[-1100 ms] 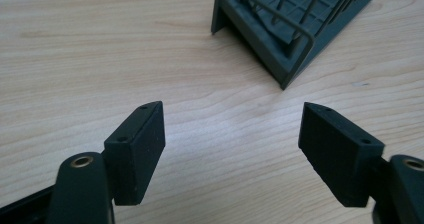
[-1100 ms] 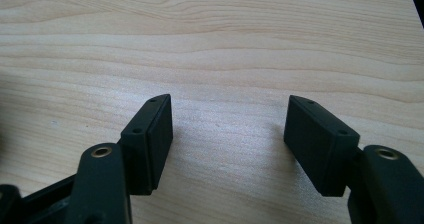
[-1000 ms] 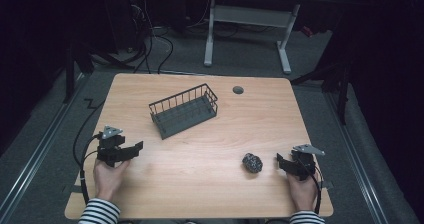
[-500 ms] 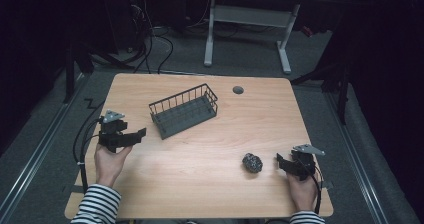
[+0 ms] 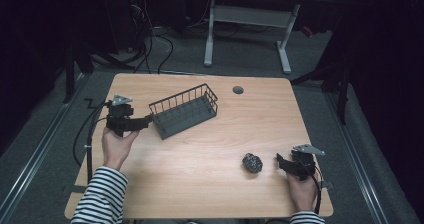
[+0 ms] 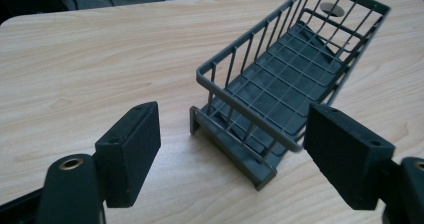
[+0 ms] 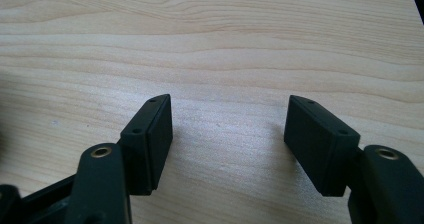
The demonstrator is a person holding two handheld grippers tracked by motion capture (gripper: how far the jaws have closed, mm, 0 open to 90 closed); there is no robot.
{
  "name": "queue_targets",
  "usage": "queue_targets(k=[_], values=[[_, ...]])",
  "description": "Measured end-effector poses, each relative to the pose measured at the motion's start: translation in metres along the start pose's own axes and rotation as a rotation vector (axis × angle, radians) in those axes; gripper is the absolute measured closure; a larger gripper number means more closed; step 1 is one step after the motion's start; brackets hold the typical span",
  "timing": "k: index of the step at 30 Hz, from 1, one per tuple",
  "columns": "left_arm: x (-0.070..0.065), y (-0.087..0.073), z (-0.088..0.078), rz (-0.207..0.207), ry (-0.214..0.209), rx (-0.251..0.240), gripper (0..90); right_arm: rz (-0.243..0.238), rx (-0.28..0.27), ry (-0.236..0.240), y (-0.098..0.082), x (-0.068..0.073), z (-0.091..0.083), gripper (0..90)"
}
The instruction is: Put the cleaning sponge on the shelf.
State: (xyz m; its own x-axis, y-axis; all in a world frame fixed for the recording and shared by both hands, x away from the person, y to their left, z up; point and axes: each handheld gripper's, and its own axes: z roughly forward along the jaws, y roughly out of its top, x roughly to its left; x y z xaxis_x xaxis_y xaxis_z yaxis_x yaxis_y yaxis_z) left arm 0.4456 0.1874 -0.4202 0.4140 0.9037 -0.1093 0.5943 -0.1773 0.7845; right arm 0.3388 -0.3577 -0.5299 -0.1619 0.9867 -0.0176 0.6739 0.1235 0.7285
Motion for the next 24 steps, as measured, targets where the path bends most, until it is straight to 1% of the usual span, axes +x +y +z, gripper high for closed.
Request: queue_targets(k=[2,3,5,6,7,9,10,16,17,18,19,20,21,22,24], values=[[-0.001,0.002,0.004,-0.002,0.008,0.000,23.9,0.000,0.000,0.000,0.000,0.000,0.000,36.4],[-0.002,0.003,0.008,-0.010,0.007,-0.004,24.2,0.000,0.000,0.000,0.000,0.000,0.000,36.3],[0.000,0.003,0.013,-0.017,0.014,0.003,24.2,-0.001,0.000,0.000,0.000,0.000,0.000,36.3],[0.000,0.003,0.013,-0.017,0.014,0.003,24.2,-0.001,0.000,0.000,0.000,0.000,0.000,36.3],[0.002,0.003,0.019,-0.026,0.019,0.016,24.2,-0.001,0.000,-0.001,0.000,0.000,0.000,36.3],[0.004,0.003,0.022,-0.030,0.022,0.021,24.2,-0.001,0.000,0.000,0.000,0.000,0.000,36.3],[0.005,0.002,0.027,-0.039,0.023,0.030,24.2,-0.003,-0.001,0.000,0.000,0.000,0.000,36.3],[0.007,0.002,0.035,-0.047,0.026,0.026,24.2,-0.004,-0.001,0.002,0.000,0.000,0.000,36.3],[0.007,0.003,0.038,-0.048,0.027,0.033,24.4,-0.004,-0.001,0.002,0.000,0.000,0.000,36.2],[0.007,0.003,0.038,-0.048,0.027,0.033,24.4,-0.004,-0.001,0.002,0.000,0.000,0.000,36.2],[0.005,0.005,0.041,-0.033,0.028,0.044,24.7,-0.003,-0.001,0.002,0.000,0.000,0.000,36.3],[0.005,0.005,0.041,-0.033,0.028,0.044,25.1,-0.003,-0.001,0.002,0.000,0.000,0.000,36.3],[0.002,0.007,0.045,-0.021,0.030,0.046,25.5,-0.003,-0.001,0.002,0.000,0.000,0.000,36.2],[0.002,0.007,0.045,-0.021,0.030,0.046,25.7,-0.003,-0.001,0.002,0.000,0.000,0.000,36.2],[0.001,0.008,0.050,-0.014,0.037,0.063,25.7,-0.003,0.000,0.004,0.000,0.000,0.000,36.2]])
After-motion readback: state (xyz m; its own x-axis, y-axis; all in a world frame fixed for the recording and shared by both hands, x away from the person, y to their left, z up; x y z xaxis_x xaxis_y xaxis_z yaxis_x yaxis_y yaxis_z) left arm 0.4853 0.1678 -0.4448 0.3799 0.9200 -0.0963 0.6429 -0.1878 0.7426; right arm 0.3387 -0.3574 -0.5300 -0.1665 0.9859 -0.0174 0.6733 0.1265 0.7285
